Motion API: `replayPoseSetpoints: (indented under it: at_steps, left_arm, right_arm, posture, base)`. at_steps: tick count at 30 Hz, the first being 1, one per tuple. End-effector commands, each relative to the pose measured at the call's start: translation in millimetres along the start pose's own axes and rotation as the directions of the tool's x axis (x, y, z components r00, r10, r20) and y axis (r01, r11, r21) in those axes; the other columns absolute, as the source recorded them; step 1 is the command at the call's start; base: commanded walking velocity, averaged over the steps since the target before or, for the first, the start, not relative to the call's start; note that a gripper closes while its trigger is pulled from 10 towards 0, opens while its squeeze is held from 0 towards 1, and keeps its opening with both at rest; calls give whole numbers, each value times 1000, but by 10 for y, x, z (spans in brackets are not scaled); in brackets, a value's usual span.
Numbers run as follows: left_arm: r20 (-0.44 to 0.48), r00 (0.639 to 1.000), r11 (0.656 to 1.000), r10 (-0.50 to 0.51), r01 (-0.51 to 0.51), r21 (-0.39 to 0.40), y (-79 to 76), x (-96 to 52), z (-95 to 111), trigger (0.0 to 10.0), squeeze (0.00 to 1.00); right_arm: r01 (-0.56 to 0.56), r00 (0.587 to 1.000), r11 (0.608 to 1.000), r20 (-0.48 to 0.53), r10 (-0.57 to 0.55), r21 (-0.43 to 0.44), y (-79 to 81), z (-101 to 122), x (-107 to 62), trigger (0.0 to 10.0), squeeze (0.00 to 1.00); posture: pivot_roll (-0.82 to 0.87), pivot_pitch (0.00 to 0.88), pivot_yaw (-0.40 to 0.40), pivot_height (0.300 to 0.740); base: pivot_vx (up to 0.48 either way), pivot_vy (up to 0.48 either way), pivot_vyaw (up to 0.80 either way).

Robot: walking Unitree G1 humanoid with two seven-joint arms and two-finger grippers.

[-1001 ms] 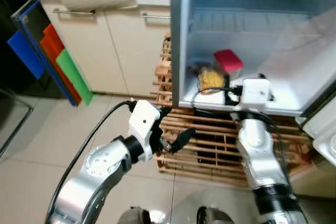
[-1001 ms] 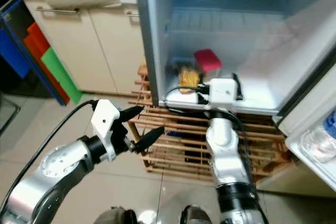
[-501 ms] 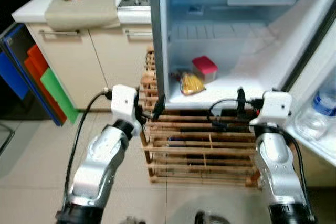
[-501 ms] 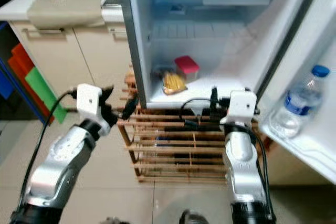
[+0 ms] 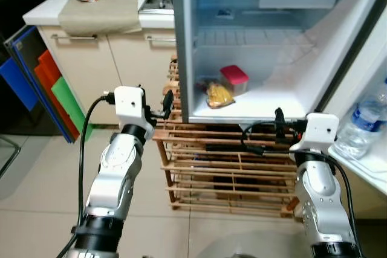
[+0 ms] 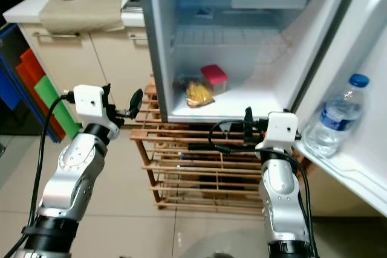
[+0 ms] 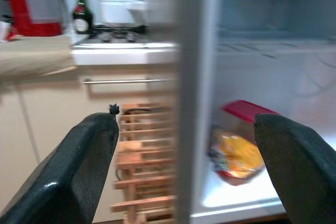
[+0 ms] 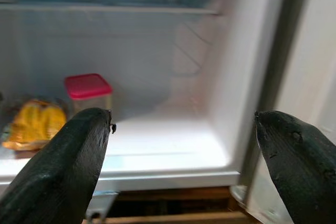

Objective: Restocking fridge

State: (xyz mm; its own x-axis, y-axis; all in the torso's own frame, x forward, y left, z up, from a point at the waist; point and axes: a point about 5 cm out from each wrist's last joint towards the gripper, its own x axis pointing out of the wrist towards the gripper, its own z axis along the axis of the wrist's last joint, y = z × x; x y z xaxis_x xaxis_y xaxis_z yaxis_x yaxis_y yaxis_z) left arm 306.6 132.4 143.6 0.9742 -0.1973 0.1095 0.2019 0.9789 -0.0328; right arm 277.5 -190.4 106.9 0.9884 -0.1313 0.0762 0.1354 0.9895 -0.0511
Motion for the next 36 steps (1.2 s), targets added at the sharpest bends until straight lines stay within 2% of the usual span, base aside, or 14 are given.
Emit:
replayPoseSetpoints:
  at_steps: [1,6,12,19,25,36]
  left_arm:
    - [8,1000,1000,-21,21,19,1,16,27,10000,0]
    - [14,999,998,-47,46,44,7,-29,27,10000,0]
    - [46,997,995,-67,63,81,10,-35,106,10000,0]
    - [51,996,996,-70,67,60,29,20,179,10000,0]
    - [65,994,993,-82,76,95,61,17,216,10000,0]
    - [89,990,991,-110,103,80,8,84,248,10000,0]
  right_arm:
    - [-7,1000,1000,-11,7,-6,36,-21,0,10000,0]
    - [-21,999,1000,-31,21,-7,66,-65,-62,10000,0]
    - [-29,999,999,-27,29,15,106,-42,-51,10000,0]
    - [-61,998,998,-28,62,34,236,-30,-5,10000,0]
    - [-64,997,997,-30,65,40,273,-24,12,10000,0]
    - [-65,997,997,-36,66,29,254,-32,47,10000,0]
  posture:
    - [-78,0,55,740]
    - [-77,0,58,740]
    - [-67,0,55,740]
    - [-56,0,58,740]
    - [-68,0,72,740]
    - [-104,0,94,740]
  base:
    - [0,0,0]
    - [0,0,0]
    - [0,0,0]
    - [-326,-329,0]
    - [-155,-234,0]
    - [0,0,0]
